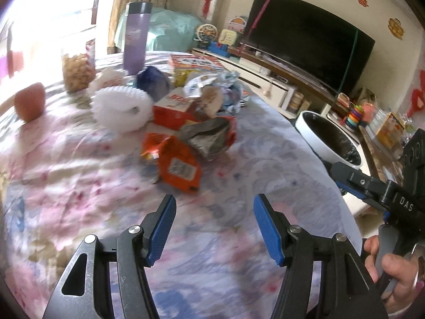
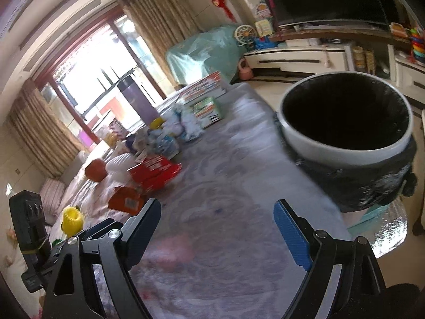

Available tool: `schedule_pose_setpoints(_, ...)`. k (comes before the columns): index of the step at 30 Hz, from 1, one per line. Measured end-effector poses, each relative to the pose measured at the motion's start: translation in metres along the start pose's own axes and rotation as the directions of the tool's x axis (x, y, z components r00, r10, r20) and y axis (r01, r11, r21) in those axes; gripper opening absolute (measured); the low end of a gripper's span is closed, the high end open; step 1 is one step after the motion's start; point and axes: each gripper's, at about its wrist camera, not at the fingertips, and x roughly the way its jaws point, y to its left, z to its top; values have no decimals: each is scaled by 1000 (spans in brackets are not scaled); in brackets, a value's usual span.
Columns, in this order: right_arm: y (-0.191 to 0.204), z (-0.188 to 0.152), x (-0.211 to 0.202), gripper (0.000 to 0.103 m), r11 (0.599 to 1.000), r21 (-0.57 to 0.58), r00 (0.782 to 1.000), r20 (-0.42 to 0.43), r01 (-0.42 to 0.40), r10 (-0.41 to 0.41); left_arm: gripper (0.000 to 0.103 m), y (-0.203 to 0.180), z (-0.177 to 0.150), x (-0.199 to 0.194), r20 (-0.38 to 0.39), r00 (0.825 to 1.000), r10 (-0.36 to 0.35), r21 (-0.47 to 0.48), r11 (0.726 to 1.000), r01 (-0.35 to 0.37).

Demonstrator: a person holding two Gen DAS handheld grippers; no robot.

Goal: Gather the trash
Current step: 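Move both open tools back over the table toward the snack wrappers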

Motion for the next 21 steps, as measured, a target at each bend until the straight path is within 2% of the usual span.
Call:
schedule_pose_setpoints(7,25,-7,18,88,999,-39,999,-39,-33,32,60,13,-12,-17,-5,1000,25,-46,999,-25)
schedule_pose_setpoints(21,59,6,60,88,991,-90,992,-85,-102,95,60,50,16,0,-20,1000,-4,-95,995,2)
